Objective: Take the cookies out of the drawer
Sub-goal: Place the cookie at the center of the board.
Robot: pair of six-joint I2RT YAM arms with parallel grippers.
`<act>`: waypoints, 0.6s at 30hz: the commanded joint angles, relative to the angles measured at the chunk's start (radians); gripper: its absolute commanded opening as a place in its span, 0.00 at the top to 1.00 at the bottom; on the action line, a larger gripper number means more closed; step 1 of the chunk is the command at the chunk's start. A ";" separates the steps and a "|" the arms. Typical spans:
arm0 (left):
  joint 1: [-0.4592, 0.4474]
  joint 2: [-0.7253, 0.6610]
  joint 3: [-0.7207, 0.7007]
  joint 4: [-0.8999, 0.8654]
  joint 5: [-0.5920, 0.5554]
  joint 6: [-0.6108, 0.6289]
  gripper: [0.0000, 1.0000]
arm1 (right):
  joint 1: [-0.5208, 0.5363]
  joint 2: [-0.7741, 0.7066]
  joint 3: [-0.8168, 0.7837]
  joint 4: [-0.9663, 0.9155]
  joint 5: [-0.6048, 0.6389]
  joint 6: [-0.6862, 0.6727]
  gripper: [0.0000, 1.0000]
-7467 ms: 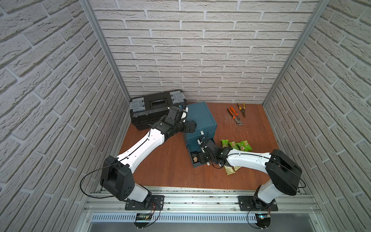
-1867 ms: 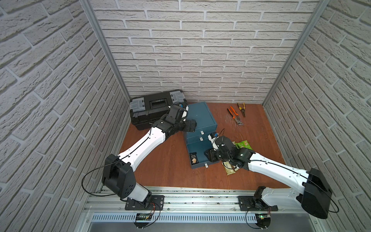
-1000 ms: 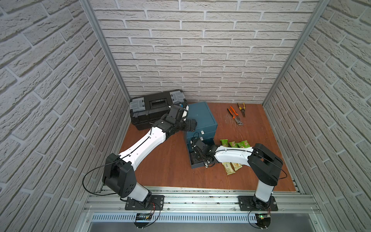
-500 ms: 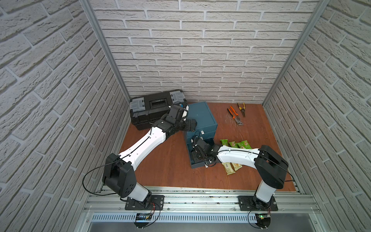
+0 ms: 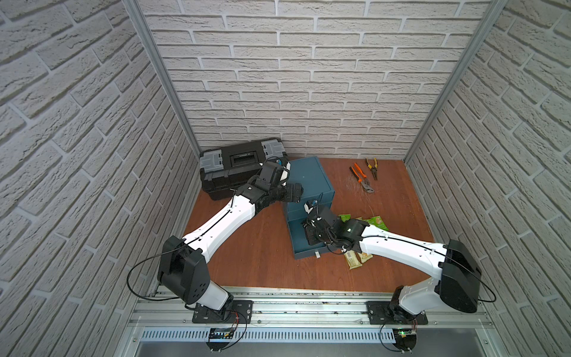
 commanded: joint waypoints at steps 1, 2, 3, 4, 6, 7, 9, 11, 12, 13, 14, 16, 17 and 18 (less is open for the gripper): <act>-0.008 0.036 -0.016 -0.055 0.005 0.021 0.01 | 0.005 -0.123 -0.033 -0.048 0.050 0.003 0.96; -0.009 0.037 -0.016 -0.054 0.004 0.020 0.01 | 0.003 -0.156 -0.046 -0.069 0.057 0.005 0.95; -0.009 0.038 -0.017 -0.055 0.006 0.019 0.01 | 0.003 -0.182 -0.055 -0.089 0.064 0.008 0.95; -0.010 0.038 -0.016 -0.057 0.006 0.016 0.01 | 0.003 -0.210 -0.068 -0.112 0.066 0.009 0.95; -0.012 0.035 -0.017 -0.056 0.002 0.015 0.02 | 0.003 -0.259 -0.098 -0.156 0.065 0.016 0.95; -0.013 0.034 -0.017 -0.056 -0.001 0.014 0.02 | 0.003 -0.282 -0.121 -0.171 0.053 0.017 0.95; -0.015 0.032 -0.017 -0.056 -0.005 0.013 0.02 | 0.003 -0.325 -0.172 -0.187 0.028 0.025 0.95; -0.017 0.034 -0.016 -0.057 -0.009 0.012 0.02 | 0.003 -0.362 -0.225 -0.207 0.008 0.040 0.95; -0.016 0.036 -0.014 -0.058 -0.009 0.012 0.01 | 0.003 -0.377 -0.247 -0.215 0.000 0.050 0.95; -0.016 0.037 -0.010 -0.060 -0.011 0.013 0.02 | 0.005 -0.391 -0.270 -0.222 -0.004 0.061 0.95; -0.017 0.039 -0.008 -0.062 -0.013 0.013 0.02 | 0.005 -0.409 -0.292 -0.221 -0.015 0.072 0.95; -0.019 0.042 -0.002 -0.066 -0.016 0.013 0.02 | 0.005 -0.438 -0.333 -0.213 -0.030 0.091 0.95; -0.018 0.043 0.000 -0.068 -0.017 0.013 0.02 | 0.005 -0.452 -0.352 -0.209 -0.033 0.105 0.95; -0.018 0.044 0.001 -0.068 -0.017 0.013 0.01 | 0.006 -0.466 -0.369 -0.206 -0.035 0.114 0.95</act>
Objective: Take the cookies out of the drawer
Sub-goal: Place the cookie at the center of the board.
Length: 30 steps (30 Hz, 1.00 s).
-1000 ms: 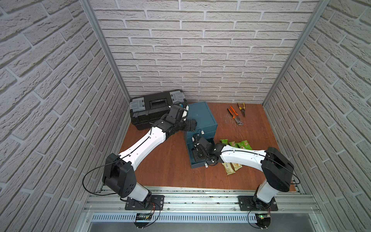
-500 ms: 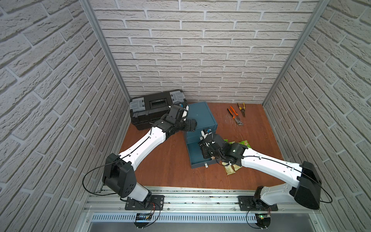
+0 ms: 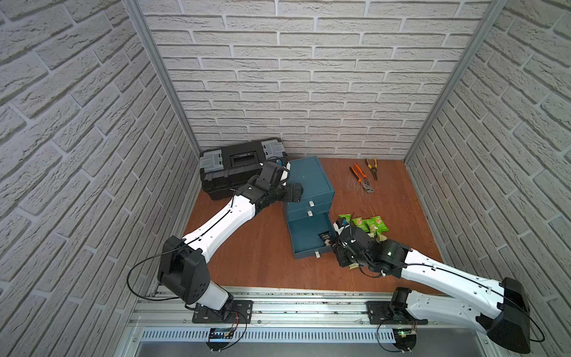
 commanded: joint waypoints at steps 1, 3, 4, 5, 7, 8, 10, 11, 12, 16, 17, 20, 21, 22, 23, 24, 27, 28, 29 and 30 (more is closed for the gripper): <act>-0.017 0.044 0.001 -0.068 -0.010 0.014 0.02 | 0.005 -0.061 -0.048 0.011 -0.021 0.061 0.95; -0.017 0.045 0.005 -0.071 -0.011 0.014 0.02 | 0.006 -0.090 -0.084 0.015 -0.014 0.090 0.95; -0.018 0.046 0.008 -0.075 -0.011 0.016 0.01 | 0.005 -0.103 -0.103 0.016 -0.012 0.104 0.95; -0.019 0.048 0.011 -0.077 -0.013 0.016 0.01 | 0.005 -0.111 -0.117 0.016 -0.009 0.117 0.95; -0.022 0.051 0.014 -0.077 -0.015 0.017 0.02 | 0.005 -0.108 -0.133 -0.001 0.001 0.140 0.95; -0.023 0.052 0.014 -0.077 -0.015 0.016 0.02 | 0.006 -0.101 -0.142 -0.002 0.003 0.147 0.95; -0.024 0.056 0.018 -0.077 -0.019 0.016 0.02 | 0.005 -0.080 -0.158 0.016 -0.008 0.153 0.95; -0.023 0.058 0.019 -0.077 -0.018 0.015 0.01 | 0.005 -0.068 -0.166 0.035 -0.014 0.156 0.95; -0.026 0.059 0.022 -0.079 -0.019 0.016 0.02 | 0.005 -0.057 -0.172 0.053 -0.018 0.158 0.95; -0.029 0.063 0.025 -0.081 -0.021 0.016 0.02 | 0.004 0.023 -0.178 0.143 -0.024 0.157 0.95; -0.029 0.064 0.025 -0.083 -0.021 0.016 0.02 | 0.005 0.055 -0.172 0.162 -0.026 0.152 0.95; -0.029 0.064 0.025 -0.088 -0.027 0.018 0.01 | 0.005 0.146 -0.153 0.206 -0.031 0.144 0.95; -0.029 0.063 0.027 -0.091 -0.027 0.020 0.02 | 0.005 0.168 -0.151 0.216 -0.032 0.141 0.95; -0.030 0.061 0.026 -0.094 -0.029 0.021 0.02 | 0.005 0.189 -0.144 0.216 -0.026 0.142 0.95; -0.029 0.061 0.025 -0.094 -0.030 0.023 0.01 | 0.005 0.203 -0.139 0.208 -0.012 0.148 0.90; -0.030 0.058 0.025 -0.096 -0.030 0.023 0.01 | 0.005 0.209 -0.138 0.200 -0.002 0.149 0.82; -0.029 0.056 0.021 -0.095 -0.031 0.024 0.01 | 0.005 0.184 -0.142 0.158 0.041 0.159 0.57; -0.029 0.057 0.022 -0.094 -0.030 0.024 0.01 | 0.005 0.161 -0.143 0.137 0.059 0.161 0.51; -0.030 0.058 0.022 -0.094 -0.029 0.024 0.01 | 0.005 0.137 -0.144 0.113 0.076 0.164 0.46; -0.030 0.061 0.024 -0.093 -0.028 0.024 0.01 | 0.005 0.112 -0.143 0.093 0.090 0.164 0.43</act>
